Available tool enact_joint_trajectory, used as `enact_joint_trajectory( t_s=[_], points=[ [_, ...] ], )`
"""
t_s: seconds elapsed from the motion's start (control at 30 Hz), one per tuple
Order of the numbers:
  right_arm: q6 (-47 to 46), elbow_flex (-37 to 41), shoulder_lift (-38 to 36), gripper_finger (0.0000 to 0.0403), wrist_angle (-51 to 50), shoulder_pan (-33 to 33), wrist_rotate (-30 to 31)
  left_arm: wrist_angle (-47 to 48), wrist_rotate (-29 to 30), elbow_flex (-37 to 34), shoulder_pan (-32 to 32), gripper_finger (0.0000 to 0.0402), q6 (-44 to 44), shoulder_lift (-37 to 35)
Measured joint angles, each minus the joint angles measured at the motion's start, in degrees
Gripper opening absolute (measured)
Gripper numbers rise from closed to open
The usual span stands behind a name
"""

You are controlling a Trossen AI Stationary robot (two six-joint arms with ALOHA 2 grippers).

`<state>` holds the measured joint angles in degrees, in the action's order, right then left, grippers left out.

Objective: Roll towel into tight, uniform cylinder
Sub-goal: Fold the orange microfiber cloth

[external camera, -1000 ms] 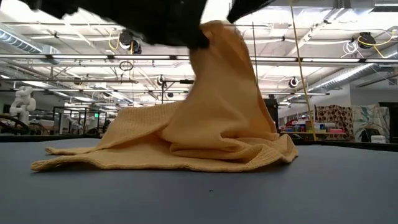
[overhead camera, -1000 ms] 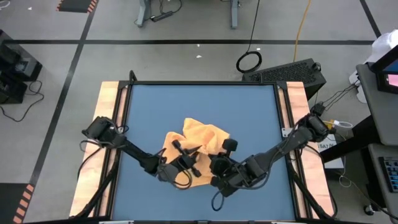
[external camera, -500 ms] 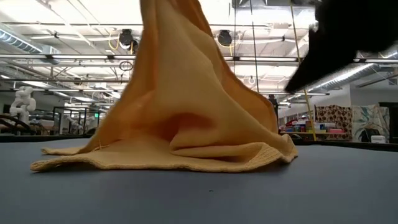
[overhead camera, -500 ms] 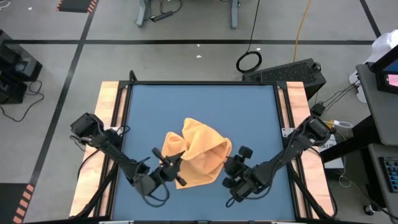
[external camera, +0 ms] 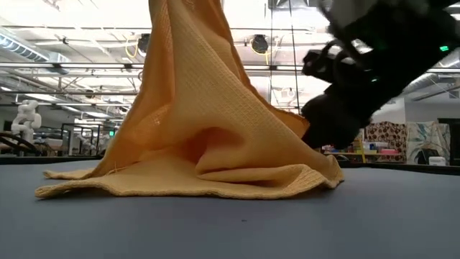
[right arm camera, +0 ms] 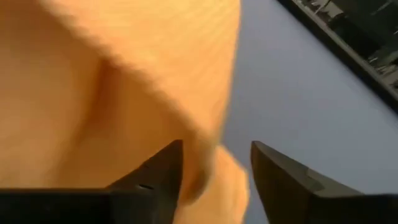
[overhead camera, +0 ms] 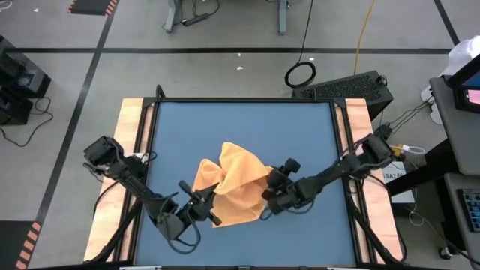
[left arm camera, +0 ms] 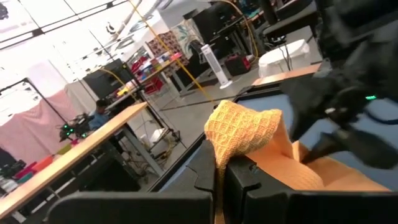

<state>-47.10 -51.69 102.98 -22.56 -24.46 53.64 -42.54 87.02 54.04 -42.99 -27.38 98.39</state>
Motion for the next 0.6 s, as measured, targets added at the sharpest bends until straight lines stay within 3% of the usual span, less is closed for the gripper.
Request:
enact_joint_trajectory(
  t_s=[0.2, 0.43, 0.6],
  points=[
    [11.57, -4.33, -1.60, 0.0015, -2.76, 1.63, 1.35, 0.02, 1.70, 0.00, -2.58, 0.0006, -0.14, 0.00],
    [16.22, -21.96, -6.11, 0.0003, -19.83, -2.04, 12.13, 0.04, 3.06, 0.00, -6.97, 0.0006, -5.05, 0.00],
    [28.80, -37.87, -6.97, 0.0002, -21.55, -5.75, 22.83, 0.03, 3.06, 0.00, -8.56, 0.0006, -3.77, 0.00]
  ],
)
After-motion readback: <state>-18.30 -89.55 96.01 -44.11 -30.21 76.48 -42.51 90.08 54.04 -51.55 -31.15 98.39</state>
